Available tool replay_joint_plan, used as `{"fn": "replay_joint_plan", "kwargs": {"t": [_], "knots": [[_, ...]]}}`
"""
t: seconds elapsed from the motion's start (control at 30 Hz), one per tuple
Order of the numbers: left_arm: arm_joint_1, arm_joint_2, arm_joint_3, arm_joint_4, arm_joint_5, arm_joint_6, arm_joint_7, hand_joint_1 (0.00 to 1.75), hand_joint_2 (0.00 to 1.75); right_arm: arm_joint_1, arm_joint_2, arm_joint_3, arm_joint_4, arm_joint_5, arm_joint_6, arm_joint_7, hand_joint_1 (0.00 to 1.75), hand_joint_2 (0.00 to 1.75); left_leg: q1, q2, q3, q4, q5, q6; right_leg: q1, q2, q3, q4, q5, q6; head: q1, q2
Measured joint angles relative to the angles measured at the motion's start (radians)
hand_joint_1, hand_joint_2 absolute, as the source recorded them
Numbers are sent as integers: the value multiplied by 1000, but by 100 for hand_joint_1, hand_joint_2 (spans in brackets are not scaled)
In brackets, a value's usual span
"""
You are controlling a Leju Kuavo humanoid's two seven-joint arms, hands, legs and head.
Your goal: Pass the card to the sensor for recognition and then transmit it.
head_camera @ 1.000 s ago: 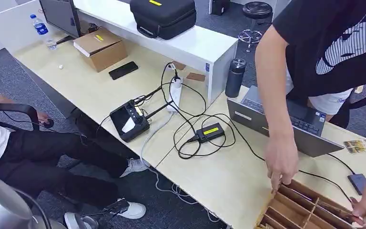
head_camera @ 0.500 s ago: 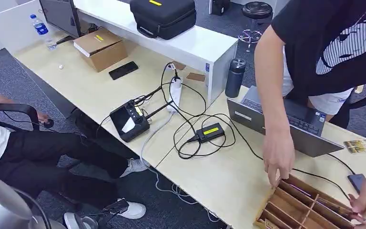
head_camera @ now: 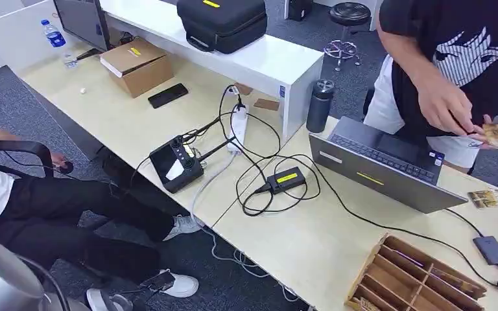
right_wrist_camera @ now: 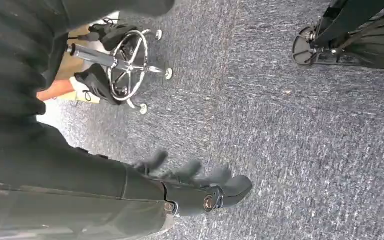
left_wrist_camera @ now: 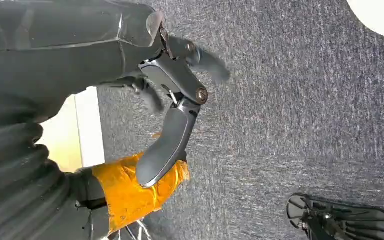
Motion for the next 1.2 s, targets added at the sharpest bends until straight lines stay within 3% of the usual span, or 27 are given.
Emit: {"fn": "replay_joint_plan", "kwargs": {"t": [0.17, 0.2, 0.23, 0.27, 0.3, 0.33, 0.43, 0.5, 0.87, 0.93, 0.97, 1.0, 1.03, 1.07, 1.2], "knots": [[0, 0, 0, 0, -4, 0, 0, 0, 175, 0, 0, -8, 0, 15, 0, 0, 0, 175, 0, 0, 0, 0, 0, 0, 0, 0, 0, 0, 0, 0, 0, 0], [0, 0, 0, 0, -4, 0, 0, 14, 175, 0, 0, -9, 0, 14, 0, 0, 0, 175, 0, 0, 0, 0, 0, 0, 0, 0, 0, 0, 0, 0, 0, 0], [0, 0, 0, 0, -6, 0, -1, 150, 175, 0, 0, -10, 0, 15, 0, 0, 56, 175, 0, 0, 0, 0, 0, 0, 0, 0, 0, 0, 0, 0, 0, 0], [0, 0, 0, 0, -6, 0, -2, 157, 175, 0, 0, -10, 0, 15, 0, 0, 140, 175, 0, 0, 0, 0, 0, 0, 0, 0, 0, 0, 0, 0, 0, 0], [0, 0, 1, 0, -6, -1, -5, 157, 175, 0, 0, -12, 0, 16, 2, -2, 140, 175, 0, 0, 0, 0, 0, 0, 0, 0, 0, 0, 0, 0, 0, 0], [0, 0, 1, 0, -7, -2, -6, 171, 175, 0, 0, -14, 0, 16, 4, -3, 171, 175, 0, 0, 0, 0, 0, 0, 0, 0, 0, 0, 0, 0, 0, 0], [0, 0, 1, 0, -9, -3, -10, 175, 175, 0, 0, -16, 0, 17, 6, -4, 166, 175, 0, 0, 0, 0, 0, 0, 0, 0, 0, 0, 0, 0, 0, 0], [0, 0, 1, 0, -10, -3, -10, 168, 175, 0, 1, -16, 0, 17, 8, -8, 164, 175, 0, 0, 0, 0, 0, 0, 0, 0, 0, 0, 0, 0, 0, 0], [0, 0, 1, 0, -15, -3, -10, 166, 175, 0, 1, -18, 0, 30, 11, -14, 152, 175, 0, 0, 0, 0, 0, 0, 0, 0, 0, 0, 0, 0, 0, 0], [0, 0, 2, 0, -15, -3, -10, 157, 175, 0, 1, -19, 0, 33, 11, -14, 131, 175, 0, 0, 0, 0, 0, 0, 0, 0, 0, 0, 0, 0, 0, 0], [0, 0, 2, 0, -16, -3, -10, 113, 175, 0, 1, -20, 0, 33, 11, -15, 99, 175, 0, 0, 0, 0, 0, 0, 0, 0, 0, 0, 0, 0, 0, 0], [0, 0, 2, 0, -16, -3, -10, 49, 175, 0, 1, -22, 0, 33, 11, -15, 84, 175, 0, 0, 0, 0, 0, 0, 0, 0, 0, 0, 0, 0, 0, 0], [0, 0, 2, 0, -17, -3, -10, 10, 175, 0, 1, -23, 0, 34, 11, -15, 56, 175, 0, 0, 0, 0, 0, 0, 0, 0, 0, 0, 0, 0, 0, 0], [0, 0, 2, 0, -17, -3, -9, 0, 175, 0, 1, -24, 0, 35, 11, -15, 0, 175, 0, 0, 0, 0, 0, 0, 0, 0, 0, 0, 0, 0, 0, 0], [0, 0, 6, 0, -19, -1, -6, 0, 175, 0, 1, -26, 0, 36, 11, -15, 0, 175, 0, 0, 0, 0, 0, 0, 0, 0, 0, 0, 0, 0, 0, 0]]}}
